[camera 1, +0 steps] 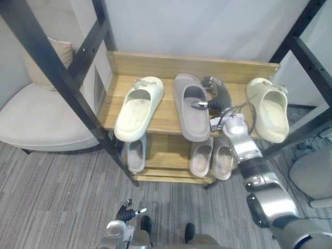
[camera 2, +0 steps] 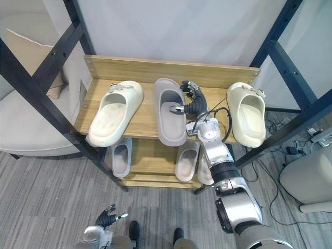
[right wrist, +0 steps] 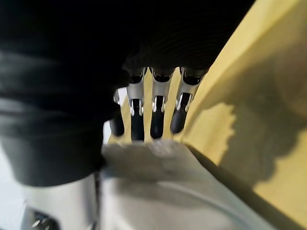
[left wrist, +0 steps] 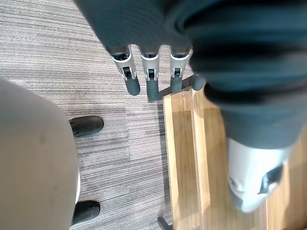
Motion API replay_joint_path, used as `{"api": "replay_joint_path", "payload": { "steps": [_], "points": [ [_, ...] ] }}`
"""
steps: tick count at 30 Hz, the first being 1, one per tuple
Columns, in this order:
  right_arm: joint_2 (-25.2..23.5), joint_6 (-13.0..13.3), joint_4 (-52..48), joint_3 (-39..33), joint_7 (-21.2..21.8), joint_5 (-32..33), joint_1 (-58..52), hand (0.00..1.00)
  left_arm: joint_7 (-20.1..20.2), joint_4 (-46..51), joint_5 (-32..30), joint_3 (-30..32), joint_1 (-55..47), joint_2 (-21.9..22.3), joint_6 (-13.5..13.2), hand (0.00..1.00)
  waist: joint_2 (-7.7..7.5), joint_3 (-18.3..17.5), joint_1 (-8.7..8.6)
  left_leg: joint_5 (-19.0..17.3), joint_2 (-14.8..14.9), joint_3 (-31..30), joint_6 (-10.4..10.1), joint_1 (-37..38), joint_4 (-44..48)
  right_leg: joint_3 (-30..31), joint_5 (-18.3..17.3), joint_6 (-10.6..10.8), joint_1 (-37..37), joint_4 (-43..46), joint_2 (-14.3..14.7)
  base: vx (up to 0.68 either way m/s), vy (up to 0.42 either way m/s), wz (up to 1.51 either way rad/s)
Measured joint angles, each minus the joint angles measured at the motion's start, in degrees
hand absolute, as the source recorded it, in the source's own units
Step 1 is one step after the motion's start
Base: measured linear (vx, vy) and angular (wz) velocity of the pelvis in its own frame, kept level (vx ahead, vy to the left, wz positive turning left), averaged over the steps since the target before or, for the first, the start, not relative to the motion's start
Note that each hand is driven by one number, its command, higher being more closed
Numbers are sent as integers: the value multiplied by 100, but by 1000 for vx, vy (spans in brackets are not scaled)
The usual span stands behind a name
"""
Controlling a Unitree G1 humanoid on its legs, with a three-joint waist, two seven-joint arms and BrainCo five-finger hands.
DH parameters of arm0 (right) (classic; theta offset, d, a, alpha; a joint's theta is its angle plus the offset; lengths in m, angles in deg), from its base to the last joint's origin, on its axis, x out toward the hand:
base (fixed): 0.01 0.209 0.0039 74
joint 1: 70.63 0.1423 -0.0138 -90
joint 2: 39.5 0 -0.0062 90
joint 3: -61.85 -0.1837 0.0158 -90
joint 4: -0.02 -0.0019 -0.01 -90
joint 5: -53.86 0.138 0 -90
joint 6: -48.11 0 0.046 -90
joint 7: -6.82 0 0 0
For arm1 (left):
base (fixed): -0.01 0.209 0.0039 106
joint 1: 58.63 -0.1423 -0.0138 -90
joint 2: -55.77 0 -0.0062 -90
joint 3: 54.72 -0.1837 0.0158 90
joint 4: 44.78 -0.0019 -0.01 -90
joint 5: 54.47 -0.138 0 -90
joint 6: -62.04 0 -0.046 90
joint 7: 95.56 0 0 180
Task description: Organize the slippers on the shoe rack
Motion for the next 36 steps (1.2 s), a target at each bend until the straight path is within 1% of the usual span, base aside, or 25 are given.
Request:
{"api": "replay_joint_path", "payload": {
  "steps": [4, 7, 10, 12, 14, 17, 19, 20, 22, 25, 26, 27, 30, 32, 33, 35, 36],
  "points": [
    [15, 1, -42, 0, 69, 123, 25, 100, 8, -4, 56, 0, -1, -6, 5, 0, -3, 1, -1, -18, 5, 0, -25, 1, 0, -3, 0, 0, 2, 0, 3, 0, 0, 0],
    [54, -11, -291, -2, 114, 221, -113, 100, 45, -1, 69, 0, -1, -15, 5, 0, -13, 7, -2, -19, 16, -1, -27, 1, 0, -3, 0, 1, 2, 0, 12, 0, 0, 0],
    [50, -8, -875, -5, 117, 216, -489, 100, 98, 18, 69, 2, -3, -23, 7, 0, -24, 13, -15, -10, 27, 1, -12, 5, 1, 1, 1, 2, 2, 0, 21, 0, 0, 0],
    [50, -3, -1507, -52, 105, 194, -914, 100, 99, 24, 68, 3, -5, -23, 11, 0, -25, 13, -31, -7, 31, 7, -9, 13, 3, 7, 7, 11, 4, 1, 25, 0, 0, 0],
    [48, 25, -2210, -94, 67, 36, -1389, 100, 100, 23, 62, 9, -19, -25, 16, 0, -25, 12, -66, -7, 38, 11, -9, 20, 4, 16, 28, 39, 7, 1, 29, 0, 0, 0],
    [24, 81, -2775, -323, 27, -124, -1759, 100, 101, 22, 49, 53, -28, -13, 19, 0, -18, 6, -119, -6, 88, 37, -8, 29, 36, 51, 85, 42, -4, 1, 40, -3, 6, -3],
    [28, 198, -3292, -592, -66, -178, -2031, 100, 105, 23, 46, 190, -74, 10, 18, 0, -15, -1, -167, -6, 156, 64, -8, 32, 37, 74, 211, 12, -26, 1, 105, -29, 17, -9],
    [28, 311, -3576, -707, -100, -177, -2172, 100, 106, 20, 39, 215, -77, 15, 19, 0, -14, -2, -180, -6, 171, 96, -8, 46, 37, 114, 251, -20, -32, 0, 123, -35, 24, -15],
    [28, 422, -3953, -735, -110, -177, -2357, 100, 107, 6, 24, 215, -89, 12, 19, 0, -17, -13, -225, -6, 179, 139, -7, 67, 36, 147, 272, -42, -36, 0, 128, -47, 24, -13],
    [23, 649, -4533, -710, -34, -153, -2816, 100, 112, -54, -67, 217, -91, 18, 13, 0, -14, -62, -294, -4, 179, 156, -3, 65, 34, 185, 271, -42, -47, -5, 128, -47, 9, -5],
    [22, 725, -4702, -701, 56, -31, -3015, 100, 117, -80, -72, 217, -93, 18, 11, 0, -10, -95, -314, -1, 181, 163, -5, 45, 32, 189, 269, -41, -60, -21, 129, -42, 1, -3],
    [21, 747, -4759, -695, 81, 5, -3095, 100, 119, -83, -73, 216, -96, 19, 11, 0, -9, -107, -319, 2, 181, 166, -9, 37, 31, 192, 269, -41, -68, -27, 129, -69, -3, -5],
    [-22, 883, -5104, -421, 327, 323, -3747, 100, 139, -170, -141, 215, -118, 36, 4, 0, 23, -212, -360, 28, 181, 193, -58, 8, 4, 208, 228, -22, -119, -55, 129, -58, -12, -6],
    [-42, 888, -5144, -74, 526, 458, -4169, 100, 218, -218, -188, 211, -131, 31, 5, 0, 2, -321, -370, 36, 151, 245, -101, 9, 2, 226, 85, -49, -123, -53, 95, -34, -23, -9],
    [-48, 888, -5143, 10, 577, 463, -4269, 100, 218, -241, -190, 210, -133, 36, 3, 0, 18, -334, -373, 41, 155, 245, -108, 19, 3, 232, 77, -46, -125, -50, 96, -32, -38, -4],
    [-119, 884, -5127, 484, 797, 485, -4830, 100, 220, -388, -207, 205, -131, 94, -9, 0, 125, -440, -378, 61, 146, 198, -138, 42, 3, 217, 49, -41, -94, -49, 130, -30, -37, 7],
    [-136, 886, -5069, 654, 862, 485, -4958, 100, 220, -426, -216, 204, -128, 106, -15, 0, 145, -470, -384, 64, 145, 156, -141, 49, 3, 202, 15, -30, -74, -51, 132, -16, -26, 9]
  ]
}}
